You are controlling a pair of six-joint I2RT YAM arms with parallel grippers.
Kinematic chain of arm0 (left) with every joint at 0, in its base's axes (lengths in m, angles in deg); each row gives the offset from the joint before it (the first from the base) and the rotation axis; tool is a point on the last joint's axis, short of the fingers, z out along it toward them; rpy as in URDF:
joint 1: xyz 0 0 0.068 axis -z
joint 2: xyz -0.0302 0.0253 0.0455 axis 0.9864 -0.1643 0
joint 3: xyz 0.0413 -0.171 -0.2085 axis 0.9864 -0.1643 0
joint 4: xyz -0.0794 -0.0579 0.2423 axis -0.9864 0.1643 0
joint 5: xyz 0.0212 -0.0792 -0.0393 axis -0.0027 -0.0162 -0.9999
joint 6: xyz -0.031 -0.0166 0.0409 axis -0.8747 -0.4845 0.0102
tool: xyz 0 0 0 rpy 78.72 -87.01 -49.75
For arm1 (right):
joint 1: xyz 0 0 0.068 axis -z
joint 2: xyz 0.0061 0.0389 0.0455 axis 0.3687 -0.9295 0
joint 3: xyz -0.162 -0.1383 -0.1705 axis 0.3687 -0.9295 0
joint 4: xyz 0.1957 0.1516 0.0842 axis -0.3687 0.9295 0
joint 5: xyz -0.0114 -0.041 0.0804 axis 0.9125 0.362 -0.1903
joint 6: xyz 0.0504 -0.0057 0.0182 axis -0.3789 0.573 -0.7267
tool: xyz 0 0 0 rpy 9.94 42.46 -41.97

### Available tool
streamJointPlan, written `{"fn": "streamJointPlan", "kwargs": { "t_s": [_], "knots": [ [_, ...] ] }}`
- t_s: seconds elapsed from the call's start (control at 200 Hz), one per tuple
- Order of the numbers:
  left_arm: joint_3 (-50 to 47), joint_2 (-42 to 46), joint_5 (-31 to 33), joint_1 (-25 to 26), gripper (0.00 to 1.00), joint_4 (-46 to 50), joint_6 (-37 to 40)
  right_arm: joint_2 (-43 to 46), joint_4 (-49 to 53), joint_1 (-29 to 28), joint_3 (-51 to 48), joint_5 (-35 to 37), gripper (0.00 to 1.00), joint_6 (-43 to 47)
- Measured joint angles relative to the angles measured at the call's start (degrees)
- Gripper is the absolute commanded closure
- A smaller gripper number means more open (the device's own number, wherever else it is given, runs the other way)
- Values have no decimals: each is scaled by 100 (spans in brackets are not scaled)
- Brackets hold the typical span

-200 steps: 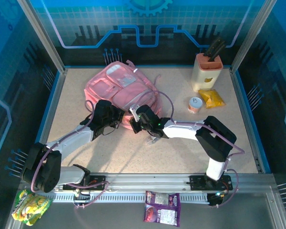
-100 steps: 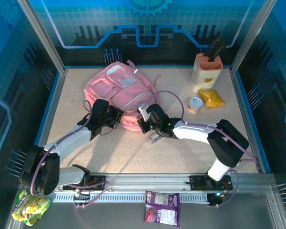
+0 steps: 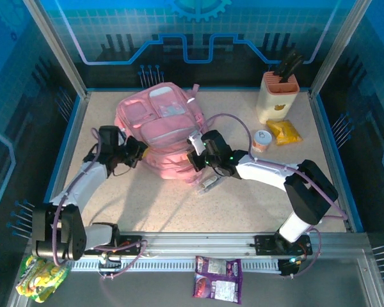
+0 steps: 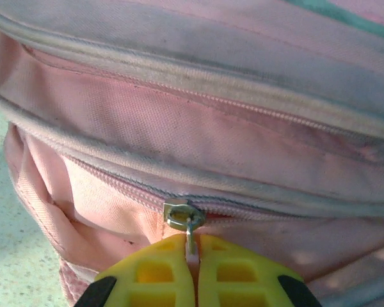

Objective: Pack the student bag

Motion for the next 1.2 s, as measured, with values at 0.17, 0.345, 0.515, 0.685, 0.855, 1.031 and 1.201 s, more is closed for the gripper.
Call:
{"fn": "streamJointPlan", "kwargs": {
  "t_s": [0.17, 0.345, 0.515, 0.685, 0.855, 1.031, 1.201],
  "knots": [
    [857, -780, -485, -496, 100, 542, 789, -262, 15, -35, 426, -39, 100, -87],
    [1027, -1209, -688, -708, 91, 608, 946, -509, 227, -304, 721, 44, 100, -201],
    [984, -1191, -319, -793, 46, 293, 822, -807, 302, -579, 894, 79, 100, -538],
    [-92, -363, 39, -737, 37, -437, 76, -977, 431, -612, 944, -7, 100, -706],
    [-1038, 664, 612, 127, 33, -616, -861, -1005, 446, -614, 944, -52, 100, -785],
    [-1322, 953, 1150, 1139, 31, -973, -1880, -1038, 455, -632, 955, -37, 100, -782],
    [-1320, 732, 1576, 1523, 39, -1335, -2586, -1038, 452, -662, 955, -7, 100, -782]
  ]
}}
